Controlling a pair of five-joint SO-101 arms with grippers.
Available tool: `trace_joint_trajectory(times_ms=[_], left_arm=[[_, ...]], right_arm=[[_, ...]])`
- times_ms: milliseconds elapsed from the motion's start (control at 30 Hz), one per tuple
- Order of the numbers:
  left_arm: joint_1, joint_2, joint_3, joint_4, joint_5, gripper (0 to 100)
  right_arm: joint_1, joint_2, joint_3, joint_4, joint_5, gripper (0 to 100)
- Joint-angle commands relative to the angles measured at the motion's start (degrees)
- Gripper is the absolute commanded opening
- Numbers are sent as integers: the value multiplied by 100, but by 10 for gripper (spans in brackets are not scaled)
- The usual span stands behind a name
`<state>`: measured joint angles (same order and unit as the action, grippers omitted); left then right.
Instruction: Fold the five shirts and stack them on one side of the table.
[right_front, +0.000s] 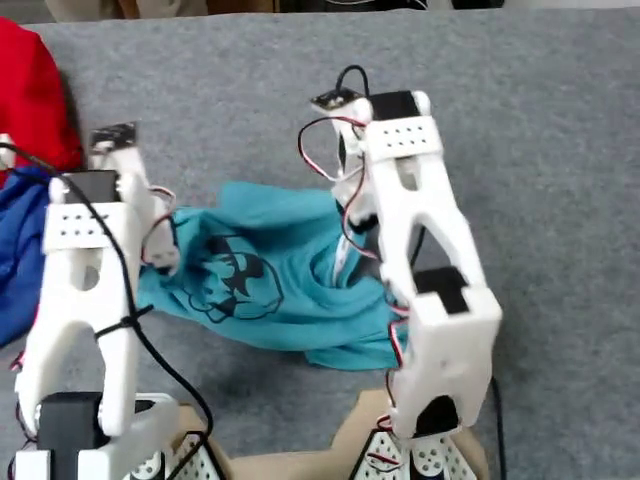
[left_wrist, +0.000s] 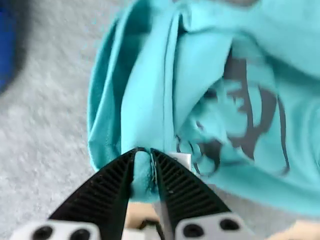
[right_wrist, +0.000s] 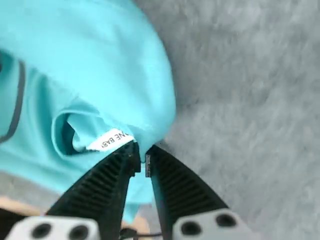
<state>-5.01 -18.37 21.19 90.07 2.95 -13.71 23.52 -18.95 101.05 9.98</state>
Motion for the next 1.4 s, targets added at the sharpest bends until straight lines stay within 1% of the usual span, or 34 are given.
trace_joint_trajectory(times_ms=[0, 200, 300, 467, 567, 733, 833, 967, 1133, 1233, 1367], left_arm=[[246, -75, -123, 193, 70, 19], [229, -101, -44, 202, 35, 19], [229, -101, 211, 211, 18, 19], [220, -101, 835, 211, -387, 19], [149, -101, 1160, 167, -484, 19], [-396, -101, 1222, 167, -510, 19], [-730, -101, 1222, 167, -695, 19], [-1407, -101, 1011, 167, -738, 19], [-2303, -101, 334, 202, -738, 19], [-2673, -101, -62, 202, -738, 19], [-3015, -101, -554, 211, -738, 19]], right_arm=[[84, -1086, 769, 97, 79, 7], [92, -2360, 2044, 0, 88, 7], [127, -2985, 2809, -176, 299, 7], [593, -3890, 4154, -571, 624, 7], [866, -4312, 4892, -695, 905, 7], [1402, -4954, 6026, -1275, 1732, 7], [1596, -5402, 6563, -1547, 2268, 7], [1587, -5982, 7196, -1697, 3042, 7], [1596, -6668, 7802, -1714, 4193, 9], [1578, -7037, 8031, -1705, 4765, 9], [1569, -7345, 8136, -1714, 5231, 9]])
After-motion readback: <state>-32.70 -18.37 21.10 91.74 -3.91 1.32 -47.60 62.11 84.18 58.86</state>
